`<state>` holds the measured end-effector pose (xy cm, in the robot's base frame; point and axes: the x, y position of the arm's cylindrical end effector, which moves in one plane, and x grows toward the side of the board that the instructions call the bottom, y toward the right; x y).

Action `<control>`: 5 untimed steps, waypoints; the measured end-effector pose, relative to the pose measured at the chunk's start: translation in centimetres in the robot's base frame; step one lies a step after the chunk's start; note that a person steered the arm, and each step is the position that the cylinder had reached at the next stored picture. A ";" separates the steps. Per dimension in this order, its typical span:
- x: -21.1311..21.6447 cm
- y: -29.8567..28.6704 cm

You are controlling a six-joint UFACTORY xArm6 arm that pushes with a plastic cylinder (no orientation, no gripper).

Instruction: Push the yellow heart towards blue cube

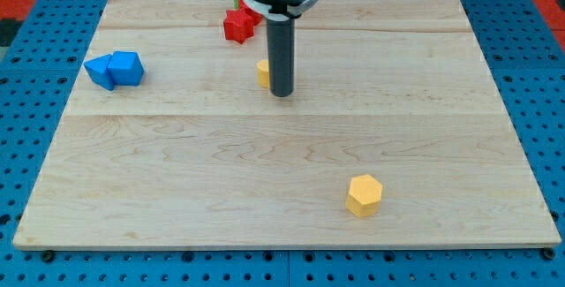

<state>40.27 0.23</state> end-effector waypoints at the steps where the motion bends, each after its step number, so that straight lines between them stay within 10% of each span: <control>1: -1.7 1.4; 5: -3.4 -0.6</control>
<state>36.88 -0.32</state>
